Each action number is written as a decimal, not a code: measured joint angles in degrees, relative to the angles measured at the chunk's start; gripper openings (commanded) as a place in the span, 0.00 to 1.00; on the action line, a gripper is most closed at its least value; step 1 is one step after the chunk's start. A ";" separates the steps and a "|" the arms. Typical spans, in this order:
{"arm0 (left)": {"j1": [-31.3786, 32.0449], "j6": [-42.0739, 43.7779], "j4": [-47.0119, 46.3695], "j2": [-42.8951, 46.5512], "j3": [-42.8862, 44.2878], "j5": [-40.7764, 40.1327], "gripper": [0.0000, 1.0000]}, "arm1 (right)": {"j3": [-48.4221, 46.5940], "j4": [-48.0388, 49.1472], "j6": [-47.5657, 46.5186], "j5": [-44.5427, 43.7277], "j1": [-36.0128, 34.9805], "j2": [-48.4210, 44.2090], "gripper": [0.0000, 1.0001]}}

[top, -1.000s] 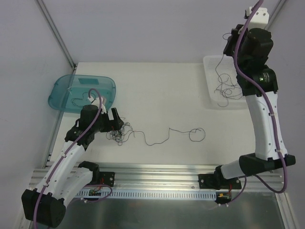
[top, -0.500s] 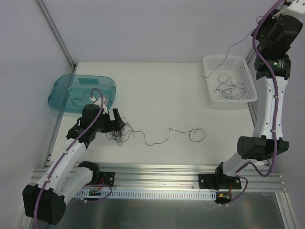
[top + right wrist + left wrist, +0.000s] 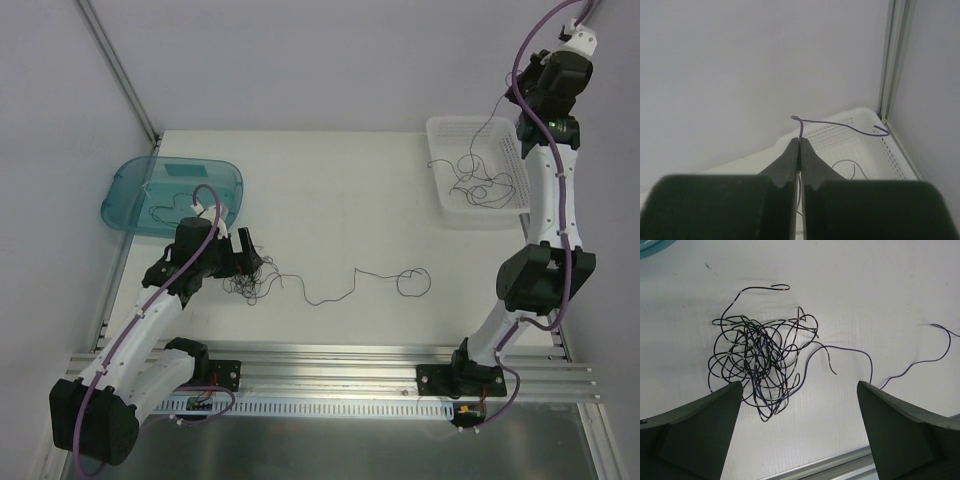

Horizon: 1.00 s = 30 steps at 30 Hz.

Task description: Untangle the cables

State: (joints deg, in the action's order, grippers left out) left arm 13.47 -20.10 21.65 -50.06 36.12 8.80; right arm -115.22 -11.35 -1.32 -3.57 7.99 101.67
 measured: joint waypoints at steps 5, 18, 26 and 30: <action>0.00 0.00 0.00 -0.15 -0.02 0.07 0.99 | 3.52 -1.25 2.03 0.22 1.18 2.69 0.15; 0.00 0.00 0.00 -0.55 -0.02 0.26 0.99 | 4.09 -12.98 2.67 3.85 1.49 8.94 0.76; 0.00 0.00 0.00 -0.94 0.00 1.22 0.99 | 9.57 -14.25 -5.99 4.28 -5.53 7.26 0.73; 0.00 0.00 0.00 -0.96 0.00 1.25 0.99 | 10.34 -13.22 -8.46 3.74 -10.19 7.26 0.73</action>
State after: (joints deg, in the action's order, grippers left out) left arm 13.47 -20.10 21.65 -51.03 36.12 10.04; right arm -104.88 -24.58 -9.78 0.16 -2.20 108.92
